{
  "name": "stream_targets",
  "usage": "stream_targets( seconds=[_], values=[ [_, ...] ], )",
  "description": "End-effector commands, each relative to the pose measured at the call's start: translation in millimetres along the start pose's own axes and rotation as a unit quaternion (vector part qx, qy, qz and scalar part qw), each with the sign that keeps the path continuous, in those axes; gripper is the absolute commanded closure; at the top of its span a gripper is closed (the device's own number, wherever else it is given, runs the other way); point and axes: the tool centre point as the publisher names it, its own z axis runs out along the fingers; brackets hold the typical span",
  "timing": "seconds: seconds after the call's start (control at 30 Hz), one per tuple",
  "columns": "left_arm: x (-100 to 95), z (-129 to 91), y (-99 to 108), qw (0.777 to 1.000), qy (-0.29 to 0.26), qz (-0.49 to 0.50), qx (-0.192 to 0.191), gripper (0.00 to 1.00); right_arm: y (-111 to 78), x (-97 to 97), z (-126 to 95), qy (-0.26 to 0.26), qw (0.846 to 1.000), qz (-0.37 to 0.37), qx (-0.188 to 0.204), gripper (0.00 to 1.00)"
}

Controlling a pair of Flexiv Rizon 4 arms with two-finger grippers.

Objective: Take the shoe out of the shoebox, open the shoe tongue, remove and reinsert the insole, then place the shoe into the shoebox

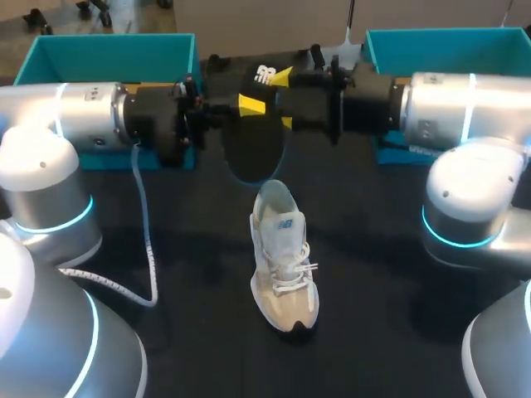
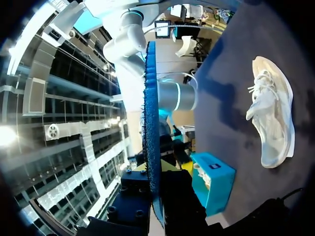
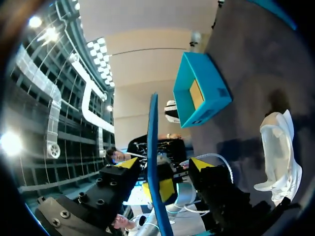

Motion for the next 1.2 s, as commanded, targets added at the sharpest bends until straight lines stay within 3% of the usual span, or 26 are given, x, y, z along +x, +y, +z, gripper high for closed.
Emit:
stream_targets(
  seconds=[0.03,0.33,0.5,0.67,1.07,1.2],
  values=[
    [0.3,-13,3,1.0,-0.003,-0.003,0.002,1.0,-11.9,-6.1,-32,0.019,1.0,-0.025,0.004,0.0],
    [-1.8,-21,9,1.0,0.015,-0.002,-0.012,1.0,-23.2,0.8,-56,0.03,0.993,-0.095,0.064,0.0],
    [-0.4,-26,11,1.0,0.03,0.0,0.003,1.0,-23.4,6.5,-65,0.039,0.987,-0.106,0.116,0.0],
    [-0.4,-26,11,0.999,0.036,0.006,0.01,1.0,-18.1,5.0,-75,0.038,0.988,-0.089,0.122,0.0],
    [-0.4,-26,11,0.999,0.036,0.006,0.01,1.0,-18.1,5.0,-75,0.038,0.988,-0.089,0.122,0.0],
    [-3.8,-17,9,0.996,0.035,-0.081,0.012,1.0,-18.1,5.0,-75,0.038,0.988,-0.089,0.122,0.0]
  ],
)
